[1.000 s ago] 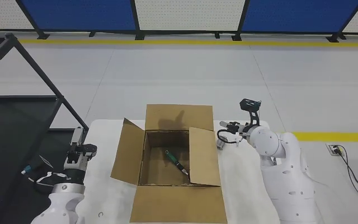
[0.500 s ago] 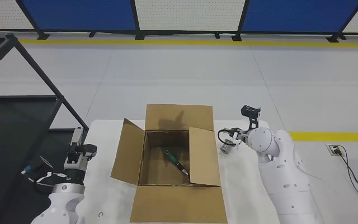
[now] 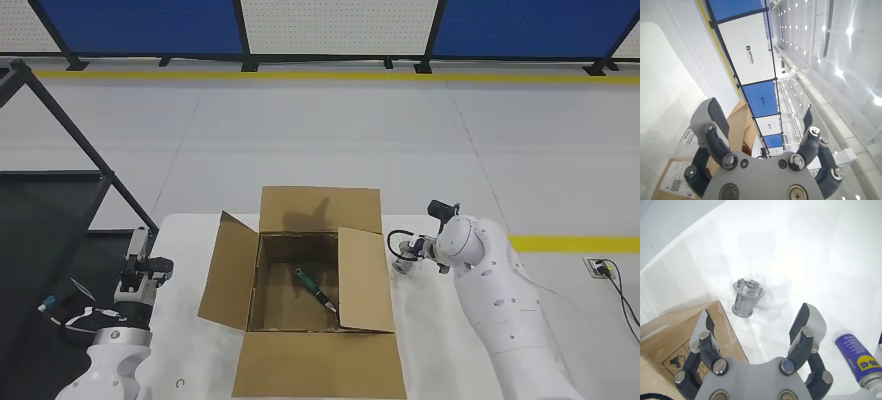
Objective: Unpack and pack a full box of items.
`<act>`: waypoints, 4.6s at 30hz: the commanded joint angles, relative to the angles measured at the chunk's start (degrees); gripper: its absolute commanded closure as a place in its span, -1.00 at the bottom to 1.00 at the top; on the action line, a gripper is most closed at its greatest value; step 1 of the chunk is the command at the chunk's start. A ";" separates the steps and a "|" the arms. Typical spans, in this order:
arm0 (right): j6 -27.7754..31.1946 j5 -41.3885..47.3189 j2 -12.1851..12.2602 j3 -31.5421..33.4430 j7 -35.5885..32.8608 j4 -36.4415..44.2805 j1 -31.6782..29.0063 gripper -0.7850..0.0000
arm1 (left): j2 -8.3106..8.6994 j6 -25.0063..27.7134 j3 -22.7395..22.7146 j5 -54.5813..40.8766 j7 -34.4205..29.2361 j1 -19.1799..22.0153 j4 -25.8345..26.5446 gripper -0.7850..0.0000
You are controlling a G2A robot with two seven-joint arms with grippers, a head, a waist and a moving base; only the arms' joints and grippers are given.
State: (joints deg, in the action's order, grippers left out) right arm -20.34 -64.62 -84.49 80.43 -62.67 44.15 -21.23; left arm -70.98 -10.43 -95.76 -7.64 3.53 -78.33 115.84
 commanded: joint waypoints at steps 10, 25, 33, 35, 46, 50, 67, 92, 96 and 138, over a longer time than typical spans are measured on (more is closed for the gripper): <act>1.40 5.16 -1.02 -1.27 6.55 -10.13 3.99 -1.00 | 0.00 0.00 0.00 0.00 0.00 0.00 0.00 -1.00; 3.17 9.38 -1.77 -2.47 10.97 -17.10 7.10 -1.00 | 0.00 0.00 0.00 0.00 0.00 0.00 0.00 -1.00; 3.45 9.89 -1.90 -3.32 11.74 -19.31 8.35 -1.00 | 0.00 0.00 0.00 0.00 0.00 0.00 0.00 -1.00; 3.42 10.03 -1.93 -3.51 11.77 -19.67 8.57 -1.00 | 0.00 0.00 0.00 0.00 0.00 0.00 0.00 -1.00; 3.35 10.92 -2.15 -4.50 12.18 -21.65 9.37 -1.00 | 0.00 0.00 0.00 0.00 0.00 0.00 0.00 -1.00; 3.19 11.30 -2.34 -4.96 12.33 -22.47 9.62 -1.00 | 0.00 0.00 0.00 0.00 0.00 0.00 0.00 -1.00; 1.41 11.88 -3.14 -6.97 12.57 -26.08 10.81 0.00 | 0.00 0.00 0.00 0.00 0.00 0.00 0.00 -1.00; 0.80 13.70 -2.50 -7.15 14.84 -28.06 11.59 0.58 | 0.00 0.00 0.00 0.00 0.00 0.00 0.00 -1.00; 0.60 13.83 -2.18 -7.02 15.15 -27.38 11.47 0.61 | 0.00 0.00 0.00 0.00 0.00 0.00 0.00 -1.00; 13.09 24.38 7.54 8.78 4.78 46.84 -24.68 1.00 | 0.00 0.00 0.00 0.00 0.00 0.00 0.00 -1.00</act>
State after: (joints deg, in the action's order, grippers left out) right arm -7.61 -40.58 -76.99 89.44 -57.86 88.81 -45.37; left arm -70.98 -10.43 -95.76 -7.64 3.53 -78.33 115.84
